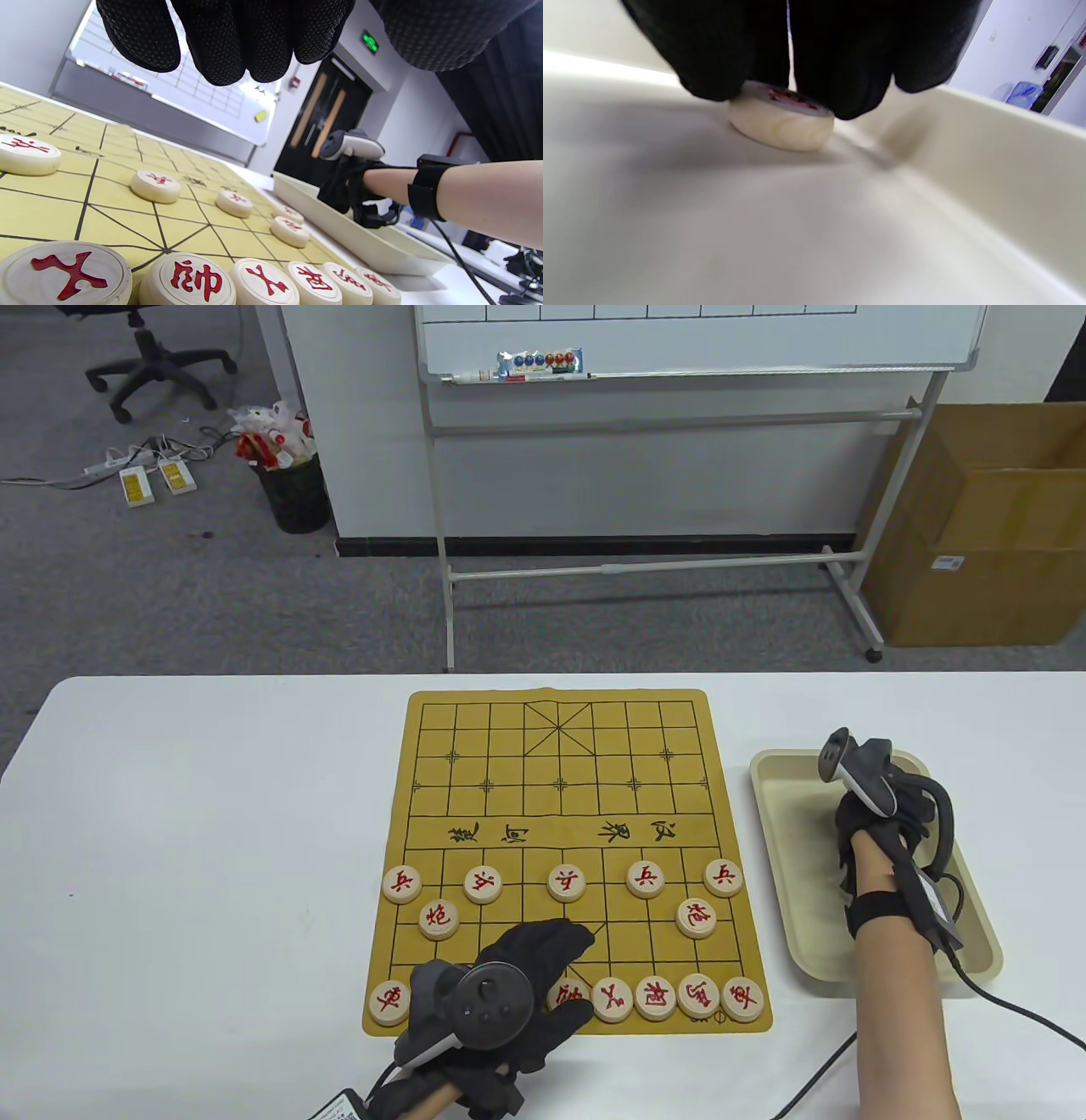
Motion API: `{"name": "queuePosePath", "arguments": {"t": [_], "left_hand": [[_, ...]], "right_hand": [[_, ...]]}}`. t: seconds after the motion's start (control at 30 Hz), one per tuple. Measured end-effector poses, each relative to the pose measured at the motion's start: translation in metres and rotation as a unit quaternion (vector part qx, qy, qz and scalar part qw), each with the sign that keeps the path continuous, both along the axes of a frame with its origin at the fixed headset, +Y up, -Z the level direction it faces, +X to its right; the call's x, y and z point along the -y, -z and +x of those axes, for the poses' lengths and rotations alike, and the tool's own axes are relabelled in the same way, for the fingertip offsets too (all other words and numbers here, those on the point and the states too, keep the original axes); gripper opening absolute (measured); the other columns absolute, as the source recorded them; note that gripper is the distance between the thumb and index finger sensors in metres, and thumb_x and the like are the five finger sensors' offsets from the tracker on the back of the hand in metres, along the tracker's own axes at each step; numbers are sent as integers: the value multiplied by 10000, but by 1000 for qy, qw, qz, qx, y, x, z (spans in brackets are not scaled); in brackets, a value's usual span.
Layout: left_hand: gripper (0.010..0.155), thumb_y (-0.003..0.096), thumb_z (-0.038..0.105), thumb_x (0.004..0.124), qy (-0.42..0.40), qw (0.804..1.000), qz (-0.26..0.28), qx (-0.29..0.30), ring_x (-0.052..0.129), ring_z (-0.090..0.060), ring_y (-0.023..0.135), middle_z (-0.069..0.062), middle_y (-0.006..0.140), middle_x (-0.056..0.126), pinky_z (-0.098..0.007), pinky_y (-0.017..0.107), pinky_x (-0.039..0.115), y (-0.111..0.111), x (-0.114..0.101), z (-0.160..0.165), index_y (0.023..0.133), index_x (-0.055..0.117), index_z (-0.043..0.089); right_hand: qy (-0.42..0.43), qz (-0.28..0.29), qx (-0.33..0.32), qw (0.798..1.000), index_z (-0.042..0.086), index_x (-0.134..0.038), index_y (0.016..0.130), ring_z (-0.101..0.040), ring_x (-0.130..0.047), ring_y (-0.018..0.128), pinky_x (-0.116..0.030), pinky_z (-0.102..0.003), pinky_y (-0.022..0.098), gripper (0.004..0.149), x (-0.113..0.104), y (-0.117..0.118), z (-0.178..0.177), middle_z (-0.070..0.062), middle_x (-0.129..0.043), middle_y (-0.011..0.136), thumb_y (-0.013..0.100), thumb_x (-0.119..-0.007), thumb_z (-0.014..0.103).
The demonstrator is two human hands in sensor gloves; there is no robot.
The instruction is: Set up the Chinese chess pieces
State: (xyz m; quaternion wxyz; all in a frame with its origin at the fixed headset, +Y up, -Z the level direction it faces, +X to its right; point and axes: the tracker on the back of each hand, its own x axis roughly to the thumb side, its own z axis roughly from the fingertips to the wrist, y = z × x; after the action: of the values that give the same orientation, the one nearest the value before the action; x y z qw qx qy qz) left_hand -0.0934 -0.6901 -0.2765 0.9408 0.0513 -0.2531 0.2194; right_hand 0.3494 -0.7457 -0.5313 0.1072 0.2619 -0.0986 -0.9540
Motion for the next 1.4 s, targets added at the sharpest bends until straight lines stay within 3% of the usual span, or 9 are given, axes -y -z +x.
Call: {"name": "queuePosePath", "arguments": {"t": [0.17,0.33,0.53,0.7,0.8,0.97,1.1,1.23,1.4], "left_hand": [[761,376,582,740,5,1000,0,3,737,-288,1021,-22,1105,679,-553,726,682,0,0,1,1055,576,281],[760,376,584,737,4,1000,3,4,734,-286,1023,-20,1108,675,-551,728,682,-1,0,2,1055,574,284],[763,376,587,735,-2,1000,5,0,733,-287,1024,-21,1108,674,-551,729,681,0,0,0,1056,573,283],[763,376,588,735,-3,1000,6,-1,733,-287,1024,-21,1108,674,-551,730,680,0,0,0,1056,572,284],[764,375,588,735,-2,1000,11,0,732,-286,1024,-22,1108,675,-551,730,680,-1,-1,0,1057,571,284],[763,376,584,738,-11,1000,21,5,740,-282,1020,-18,1105,679,-546,728,686,-4,-1,2,1057,569,285],[767,376,582,740,-24,999,29,5,737,-278,1020,-18,1106,673,-544,728,686,-7,-4,3,1059,560,282],[778,373,583,743,-30,999,45,2,732,-278,1022,-17,1108,665,-541,730,686,-10,-6,5,1063,545,283],[806,372,582,749,-26,998,65,0,734,-271,1015,-18,1104,657,-538,732,684,-15,-6,8,1076,506,275]], "right_hand": [[3,-16,-2,1000,165,-685,1058,-328,-904,770,-698,-553,679,665,1,-2,-1,-155,-853,969,462,-768,447],[-19,4,-6,1000,139,-719,1028,-283,-880,675,-688,-557,678,754,-4,-5,-5,-128,-835,883,380,-807,515],[4,-38,-9,999,216,-833,811,-206,-923,512,-781,-498,609,568,-11,-8,-9,-28,-905,696,357,-814,557],[31,-22,-36,999,222,-833,796,-212,-947,509,-788,-497,604,518,-27,-22,-16,-22,-927,688,386,-811,536],[80,27,-65,994,206,-827,828,-217,-969,529,-794,-499,604,513,-50,-40,-22,-34,-936,715,412,-809,505],[268,131,-126,946,163,-810,870,-241,-983,521,-794,-516,597,519,-95,-85,-41,-69,-948,717,438,-813,450],[356,149,-180,905,144,-797,887,-253,-1011,548,-807,-516,591,525,-114,-123,-64,-75,-959,743,446,-824,427],[460,141,-220,849,121,-793,893,-269,-1030,554,-816,-523,578,535,-116,-162,-94,-99,-975,750,448,-842,413],[502,127,-271,811,116,-798,883,-256,-1052,532,-840,-506,556,537,-103,-203,-136,-88,-996,729,443,-848,421]]}}
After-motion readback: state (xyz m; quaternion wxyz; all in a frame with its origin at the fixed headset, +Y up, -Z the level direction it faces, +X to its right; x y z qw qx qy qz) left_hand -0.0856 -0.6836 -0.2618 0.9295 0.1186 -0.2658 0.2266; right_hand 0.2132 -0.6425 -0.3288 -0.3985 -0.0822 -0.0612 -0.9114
